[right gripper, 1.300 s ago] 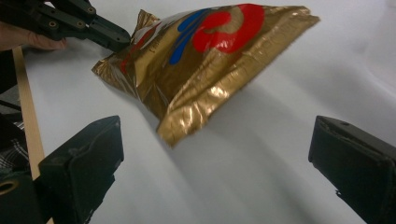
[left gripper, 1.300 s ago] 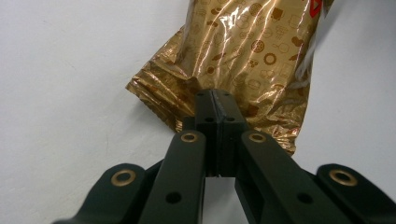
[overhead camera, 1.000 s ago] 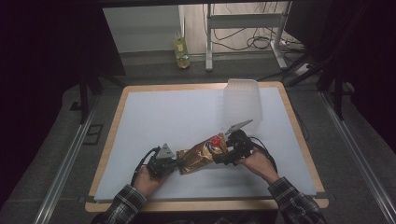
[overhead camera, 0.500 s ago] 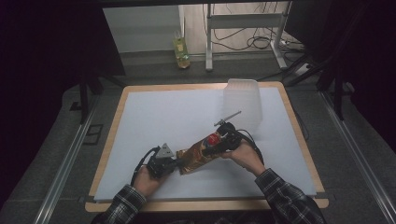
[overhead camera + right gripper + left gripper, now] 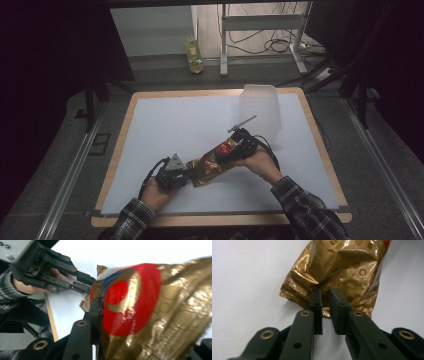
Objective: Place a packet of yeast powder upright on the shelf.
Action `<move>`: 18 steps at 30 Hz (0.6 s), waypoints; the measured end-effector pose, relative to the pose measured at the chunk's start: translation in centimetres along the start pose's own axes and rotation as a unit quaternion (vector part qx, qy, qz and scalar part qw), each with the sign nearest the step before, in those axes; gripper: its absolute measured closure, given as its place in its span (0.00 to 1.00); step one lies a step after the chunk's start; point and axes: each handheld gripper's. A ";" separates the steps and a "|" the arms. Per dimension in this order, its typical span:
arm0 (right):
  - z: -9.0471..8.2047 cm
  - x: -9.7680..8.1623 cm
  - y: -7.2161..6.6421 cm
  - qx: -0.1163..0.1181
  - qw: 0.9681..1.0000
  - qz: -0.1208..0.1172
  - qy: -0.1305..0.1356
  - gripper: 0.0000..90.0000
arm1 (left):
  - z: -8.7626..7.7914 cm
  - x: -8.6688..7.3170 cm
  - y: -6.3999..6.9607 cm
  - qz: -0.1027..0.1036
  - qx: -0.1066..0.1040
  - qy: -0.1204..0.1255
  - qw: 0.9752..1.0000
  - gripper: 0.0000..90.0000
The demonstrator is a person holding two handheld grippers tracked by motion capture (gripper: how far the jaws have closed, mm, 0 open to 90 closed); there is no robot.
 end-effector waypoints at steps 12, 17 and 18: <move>-1.4 0.9 -1.1 -0.010 0.998 -0.058 0.014 0.78 | -1.3 0.1 -0.2 0.006 0.022 0.030 0.999 0.58; -2.0 1.3 -1.2 -0.015 0.997 -0.073 0.015 0.78 | -1.3 0.1 -0.3 0.007 0.024 0.039 0.999 0.47; -2.3 1.5 -1.2 -0.019 0.997 -0.078 0.016 0.78 | -1.3 0.1 -0.2 0.009 0.025 0.039 0.999 0.41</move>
Point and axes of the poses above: each handheld gripper's, and its own axes: z roughly forward along the jaws, x roughly out of its top, y roughly to its right, and after that the axes turned 4 degrees about y, right-handed
